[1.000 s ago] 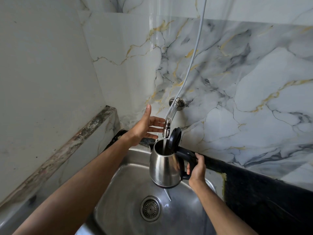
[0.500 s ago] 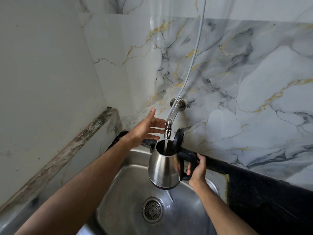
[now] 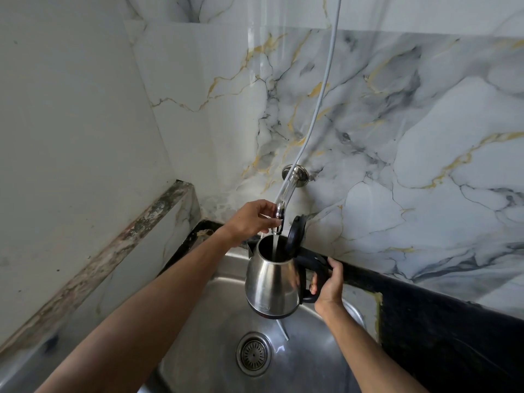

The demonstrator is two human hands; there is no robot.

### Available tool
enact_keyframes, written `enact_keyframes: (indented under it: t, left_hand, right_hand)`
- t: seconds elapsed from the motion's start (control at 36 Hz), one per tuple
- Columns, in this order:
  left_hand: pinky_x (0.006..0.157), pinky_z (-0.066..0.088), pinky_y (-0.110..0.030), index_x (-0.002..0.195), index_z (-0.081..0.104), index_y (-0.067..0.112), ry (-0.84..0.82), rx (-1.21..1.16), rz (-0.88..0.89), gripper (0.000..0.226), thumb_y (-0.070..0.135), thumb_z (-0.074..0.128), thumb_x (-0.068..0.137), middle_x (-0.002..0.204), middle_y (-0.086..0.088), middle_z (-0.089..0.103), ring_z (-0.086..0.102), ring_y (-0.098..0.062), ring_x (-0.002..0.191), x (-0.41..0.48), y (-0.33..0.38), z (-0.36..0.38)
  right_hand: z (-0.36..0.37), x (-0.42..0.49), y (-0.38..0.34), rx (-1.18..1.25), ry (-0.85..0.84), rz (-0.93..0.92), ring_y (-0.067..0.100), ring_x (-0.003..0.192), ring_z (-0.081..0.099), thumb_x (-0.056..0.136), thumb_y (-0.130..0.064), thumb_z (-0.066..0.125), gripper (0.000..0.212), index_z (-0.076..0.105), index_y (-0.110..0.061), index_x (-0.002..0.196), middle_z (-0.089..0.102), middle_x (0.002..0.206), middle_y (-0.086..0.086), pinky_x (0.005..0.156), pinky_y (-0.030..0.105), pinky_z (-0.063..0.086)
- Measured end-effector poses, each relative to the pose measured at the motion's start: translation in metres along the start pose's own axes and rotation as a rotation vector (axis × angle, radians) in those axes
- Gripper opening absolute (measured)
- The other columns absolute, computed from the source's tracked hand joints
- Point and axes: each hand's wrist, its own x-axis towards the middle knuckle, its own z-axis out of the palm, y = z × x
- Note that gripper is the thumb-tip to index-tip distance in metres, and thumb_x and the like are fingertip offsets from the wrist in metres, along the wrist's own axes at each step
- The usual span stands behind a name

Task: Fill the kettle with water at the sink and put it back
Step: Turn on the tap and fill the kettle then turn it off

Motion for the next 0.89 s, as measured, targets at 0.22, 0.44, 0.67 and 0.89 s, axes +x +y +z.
enact_keyframes:
  t: [0.22, 0.44, 0.67, 0.89]
  left_hand:
    - [0.063, 0.046, -0.027, 0.092, 0.066, 0.019, 0.083, 0.165, -0.004, 0.03, 0.027, 0.088, 0.073, 0.067, 0.007, 0.065, 0.058, -0.004, 0.056, 0.011, -0.002, 0.006]
    - [0.066, 0.053, -0.038, 0.099, 0.063, 0.016, 0.142, 0.205, -0.021, 0.046, 0.04, 0.089, 0.069, 0.07, 0.004, 0.063, 0.057, -0.011, 0.062, 0.011, -0.003, 0.015]
    - [0.111, 0.037, -0.039, 0.142, 0.051, 0.023, 0.119, 0.751, 0.864, 0.055, 0.052, 0.057, 0.095, 0.15, -0.011, 0.048, 0.045, -0.026, 0.137, -0.036, 0.001, 0.043]
    - [0.11, 0.043, -0.039, 0.13, 0.063, 0.013, -0.121, 0.609, 0.498, 0.048, 0.038, 0.071, 0.089, 0.142, -0.01, 0.053, 0.052, -0.022, 0.13, -0.085, -0.016, 0.053]
  right_hand:
    - [-0.001, 0.0, -0.001, -0.001, 0.009, 0.006, 0.016, 0.028, 0.027, 0.082, -0.048, 0.05, 0.05, 0.046, -0.013, 0.047, 0.037, 0.033, 0.002, 0.037, 0.027, 0.015]
    - [-0.003, -0.003, -0.003, -0.037, 0.004, -0.017, 0.016, 0.028, 0.027, 0.075, -0.052, 0.054, 0.05, 0.044, -0.014, 0.044, 0.035, 0.032, 0.002, 0.038, 0.028, 0.015]
    - [-0.023, -0.024, -0.008, -0.045, 0.018, -0.051, 0.016, 0.027, 0.031, 0.077, -0.049, 0.055, 0.048, 0.048, -0.017, 0.042, 0.037, 0.032, 0.003, 0.033, 0.022, 0.021]
    - [-0.064, -0.061, -0.015, -0.039, 0.05, -0.13, 0.016, 0.025, 0.029, 0.085, -0.044, 0.047, 0.05, 0.047, -0.015, 0.045, 0.036, 0.031, 0.004, 0.03, 0.021, 0.02]
